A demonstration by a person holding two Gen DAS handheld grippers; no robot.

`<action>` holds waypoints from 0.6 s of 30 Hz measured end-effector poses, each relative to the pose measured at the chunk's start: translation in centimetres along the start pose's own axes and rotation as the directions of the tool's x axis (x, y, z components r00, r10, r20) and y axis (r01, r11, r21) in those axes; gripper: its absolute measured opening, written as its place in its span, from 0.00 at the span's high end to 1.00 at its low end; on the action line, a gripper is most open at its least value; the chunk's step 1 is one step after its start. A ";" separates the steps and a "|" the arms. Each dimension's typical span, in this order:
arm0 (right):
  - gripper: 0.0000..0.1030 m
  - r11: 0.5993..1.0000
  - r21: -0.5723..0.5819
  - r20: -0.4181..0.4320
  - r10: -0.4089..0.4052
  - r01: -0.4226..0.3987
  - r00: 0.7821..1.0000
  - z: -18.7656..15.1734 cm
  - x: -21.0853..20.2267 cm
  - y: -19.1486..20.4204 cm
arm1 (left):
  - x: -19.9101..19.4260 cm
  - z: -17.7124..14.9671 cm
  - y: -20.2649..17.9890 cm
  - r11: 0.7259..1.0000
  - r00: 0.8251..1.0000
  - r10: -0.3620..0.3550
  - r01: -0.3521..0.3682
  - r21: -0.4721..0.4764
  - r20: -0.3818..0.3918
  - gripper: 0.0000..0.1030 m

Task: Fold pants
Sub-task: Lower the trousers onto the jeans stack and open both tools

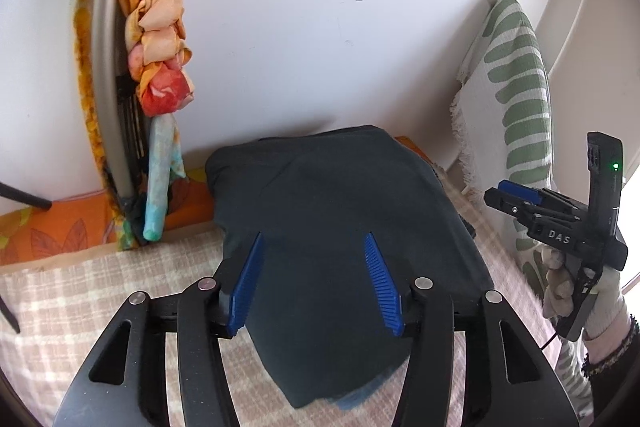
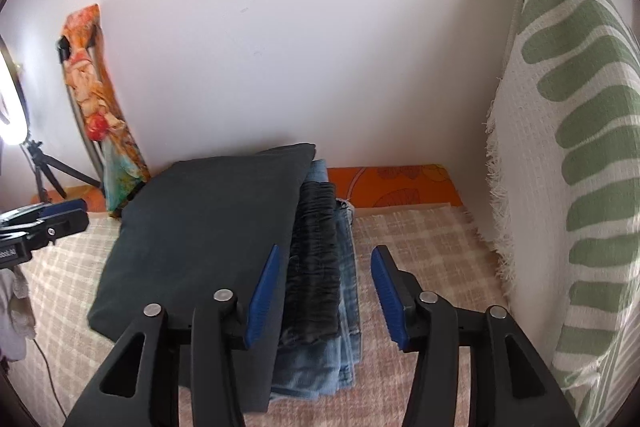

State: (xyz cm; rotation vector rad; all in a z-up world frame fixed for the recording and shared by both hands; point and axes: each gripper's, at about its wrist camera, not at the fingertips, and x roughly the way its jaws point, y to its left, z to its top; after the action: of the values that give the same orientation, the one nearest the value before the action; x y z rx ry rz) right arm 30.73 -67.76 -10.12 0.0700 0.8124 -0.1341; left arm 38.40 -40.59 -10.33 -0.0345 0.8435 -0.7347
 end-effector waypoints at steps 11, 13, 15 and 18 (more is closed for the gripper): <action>0.35 1.000 -0.004 0.032 -0.001 0.001 0.999 -2.7 -4.3 1.6 | -2.6 -2.6 -3.9 0.998 1.000 0.007 -0.009 0.058 0.024 0.42; 0.29 1.000 -0.005 0.043 -0.011 0.011 0.999 -3.2 -5.3 2.1 | -3.5 -3.1 -4.7 0.998 0.999 0.000 -0.003 0.070 0.038 0.40; 0.25 1.000 -0.007 0.060 -0.019 0.020 0.998 -3.7 -6.6 2.7 | -4.5 -3.7 -5.6 0.996 0.999 -0.010 0.005 0.085 0.049 0.39; 0.19 0.999 -0.009 0.084 -0.043 0.044 0.996 -4.5 -8.7 3.8 | -6.1 -4.4 -6.7 0.995 0.997 -0.013 0.006 0.103 0.074 0.37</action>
State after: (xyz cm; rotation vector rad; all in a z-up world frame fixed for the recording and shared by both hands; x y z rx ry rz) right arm 22.11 -62.67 -6.80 0.0362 0.7311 -0.1729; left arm 28.82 -40.93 -7.22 0.0259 0.7338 -0.7805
